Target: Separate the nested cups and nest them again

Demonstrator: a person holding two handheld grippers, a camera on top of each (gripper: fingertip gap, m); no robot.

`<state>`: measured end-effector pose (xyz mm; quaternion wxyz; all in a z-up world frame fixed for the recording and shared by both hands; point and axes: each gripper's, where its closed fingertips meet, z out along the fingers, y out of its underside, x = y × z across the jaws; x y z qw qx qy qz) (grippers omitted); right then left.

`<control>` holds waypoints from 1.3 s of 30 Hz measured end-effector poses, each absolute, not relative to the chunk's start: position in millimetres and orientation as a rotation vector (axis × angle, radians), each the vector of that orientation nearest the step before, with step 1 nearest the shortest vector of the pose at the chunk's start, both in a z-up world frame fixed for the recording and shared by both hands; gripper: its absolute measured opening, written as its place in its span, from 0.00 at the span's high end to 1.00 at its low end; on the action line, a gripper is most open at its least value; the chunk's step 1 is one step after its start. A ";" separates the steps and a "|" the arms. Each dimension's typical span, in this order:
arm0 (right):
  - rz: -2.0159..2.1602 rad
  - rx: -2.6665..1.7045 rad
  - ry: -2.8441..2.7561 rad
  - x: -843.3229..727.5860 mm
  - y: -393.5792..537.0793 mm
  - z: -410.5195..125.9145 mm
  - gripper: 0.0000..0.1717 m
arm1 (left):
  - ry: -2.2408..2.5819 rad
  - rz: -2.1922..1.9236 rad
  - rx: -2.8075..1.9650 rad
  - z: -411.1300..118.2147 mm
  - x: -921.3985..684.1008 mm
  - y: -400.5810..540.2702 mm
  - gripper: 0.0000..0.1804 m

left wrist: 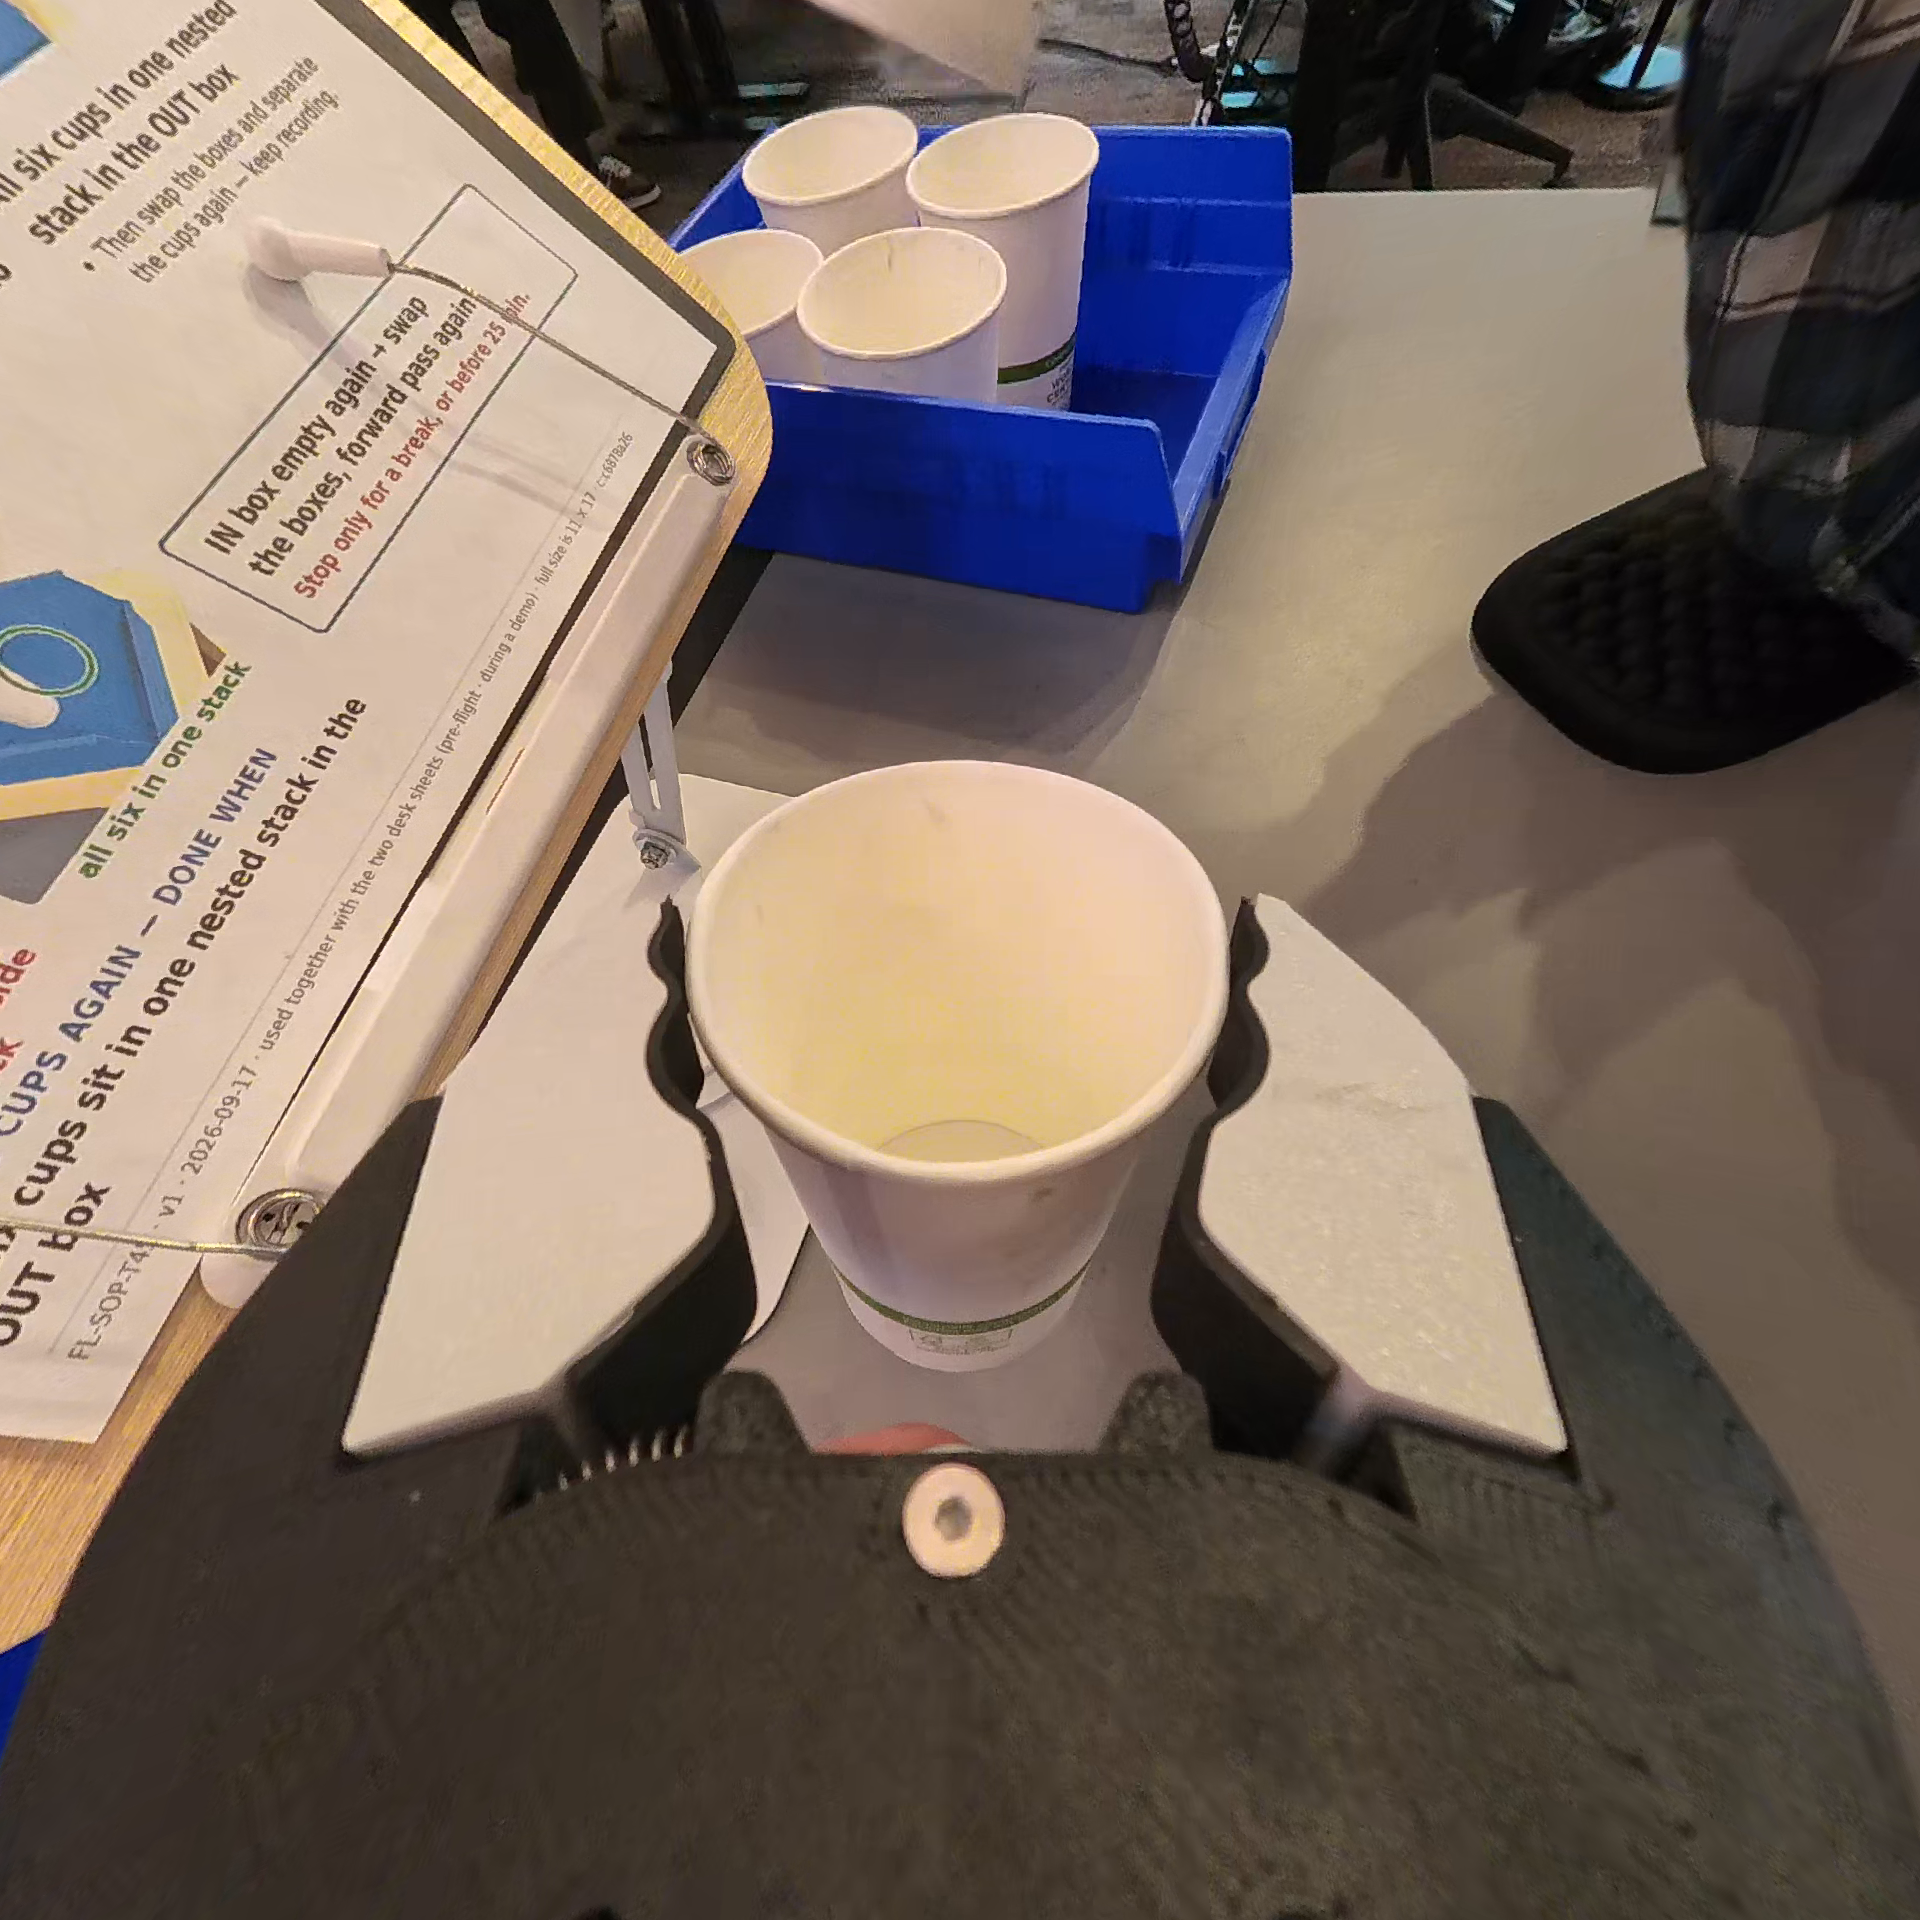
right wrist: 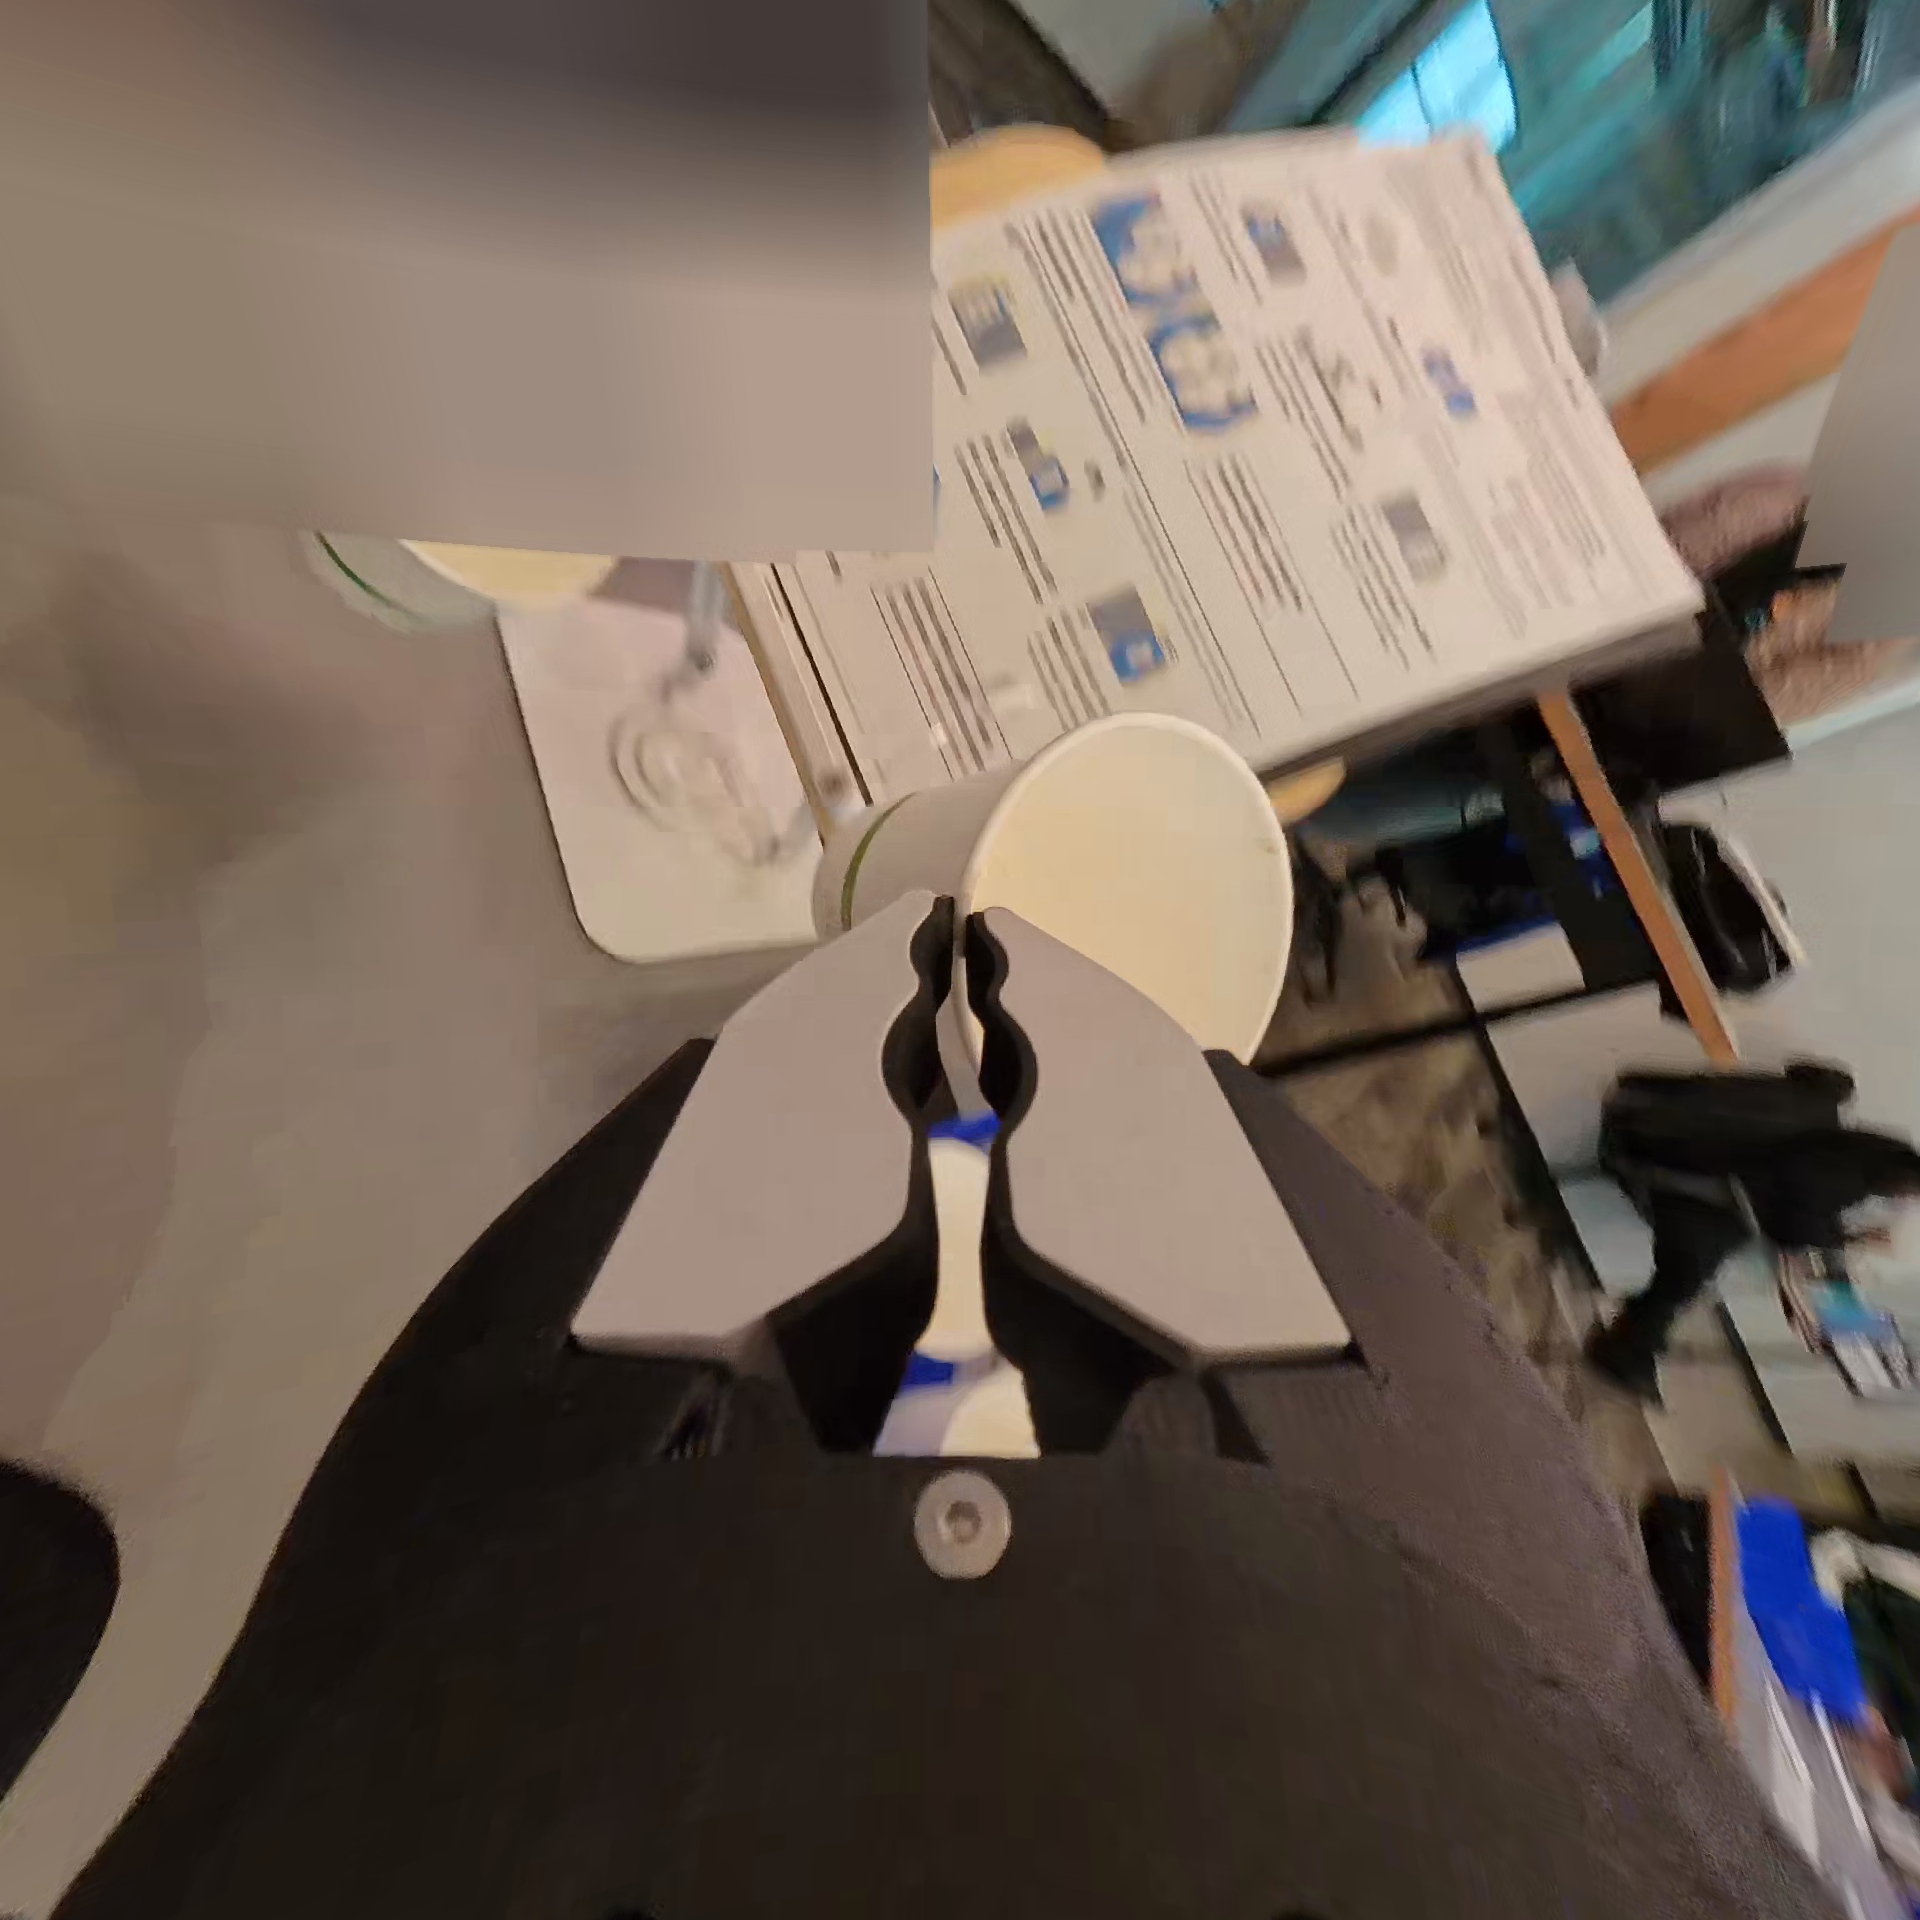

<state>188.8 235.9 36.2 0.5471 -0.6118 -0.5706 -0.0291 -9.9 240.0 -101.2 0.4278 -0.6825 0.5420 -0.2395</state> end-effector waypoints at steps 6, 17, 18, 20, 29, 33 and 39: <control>-0.208 -1.771 -1.420 248.0 241.8 -15.0 0.98 | 1.370 -0.597 -1.707 -104.4 -6.9 237.3 0.46; -0.283 -2.149 -1.560 269.0 265.6 -97.1 0.98 | 1.371 -0.592 -1.705 -102.2 -9.6 237.3 0.46; -0.282 -2.166 -1.561 269.8 267.7 -101.0 0.98 | 1.371 -0.591 -1.705 -101.8 -9.7 237.2 0.46; -0.269 -2.177 -1.577 269.1 270.5 -107.2 0.98 | 1.372 -0.590 -1.703 -101.1 -9.7 236.7 0.46; -0.191 -2.201 -1.608 263.4 270.1 -119.0 0.98 | 1.376 -0.589 -1.700 -100.6 -9.2 235.5 0.46; -0.154 -2.210 -1.640 258.9 266.9 -124.6 0.99 | 1.380 -0.589 -1.699 -100.9 -8.7 234.9 0.46; -0.097 -2.274 -1.691 255.2 262.0 -140.8 0.99 | 1.381 -0.590 -1.697 -100.3 -8.9 234.5 0.46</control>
